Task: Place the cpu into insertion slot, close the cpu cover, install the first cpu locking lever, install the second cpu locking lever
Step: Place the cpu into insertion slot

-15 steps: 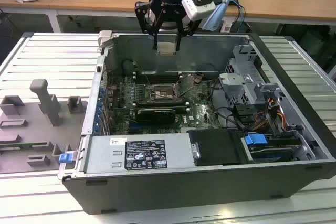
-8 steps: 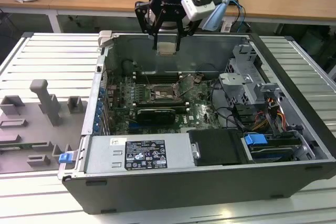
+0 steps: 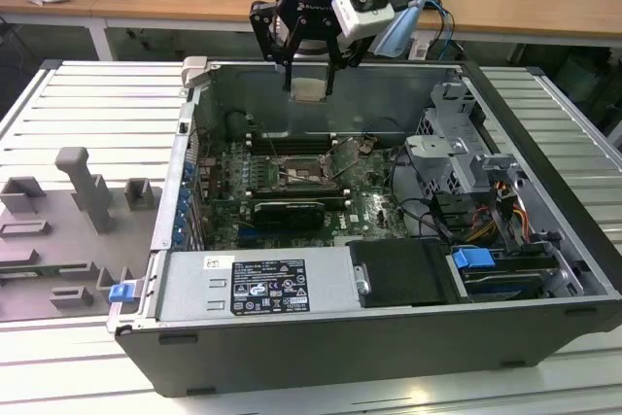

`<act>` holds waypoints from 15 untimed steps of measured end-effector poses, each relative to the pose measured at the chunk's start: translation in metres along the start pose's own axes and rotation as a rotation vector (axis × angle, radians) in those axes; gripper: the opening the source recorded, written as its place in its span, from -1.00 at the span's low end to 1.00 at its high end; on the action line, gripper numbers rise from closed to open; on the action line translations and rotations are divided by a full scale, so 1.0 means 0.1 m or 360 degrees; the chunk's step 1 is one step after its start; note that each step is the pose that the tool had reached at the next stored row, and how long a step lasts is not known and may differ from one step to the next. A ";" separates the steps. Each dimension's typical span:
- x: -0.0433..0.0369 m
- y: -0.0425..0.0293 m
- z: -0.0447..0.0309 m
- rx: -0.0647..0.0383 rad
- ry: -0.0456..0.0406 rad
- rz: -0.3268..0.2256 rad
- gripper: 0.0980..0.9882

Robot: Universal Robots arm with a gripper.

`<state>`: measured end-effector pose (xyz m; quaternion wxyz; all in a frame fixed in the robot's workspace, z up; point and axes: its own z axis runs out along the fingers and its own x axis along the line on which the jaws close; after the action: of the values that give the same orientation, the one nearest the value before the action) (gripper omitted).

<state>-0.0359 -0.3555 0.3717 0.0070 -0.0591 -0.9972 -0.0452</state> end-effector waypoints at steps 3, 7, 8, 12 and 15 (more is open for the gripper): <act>0.000 0.000 0.003 -0.0002 -0.0008 0.0094 -0.01; 0.000 -0.001 0.004 -0.0003 -0.0013 0.0149 -0.01; 0.000 -0.001 0.006 -0.0003 -0.0015 0.0168 -0.01; 0.000 -0.001 0.009 -0.0005 -0.0021 0.0231 -0.01; 0.000 -0.001 0.012 -0.0006 -0.0026 0.0294 -0.01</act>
<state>-0.0359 -0.3555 0.3705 0.0028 -0.1514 -0.9874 -0.0456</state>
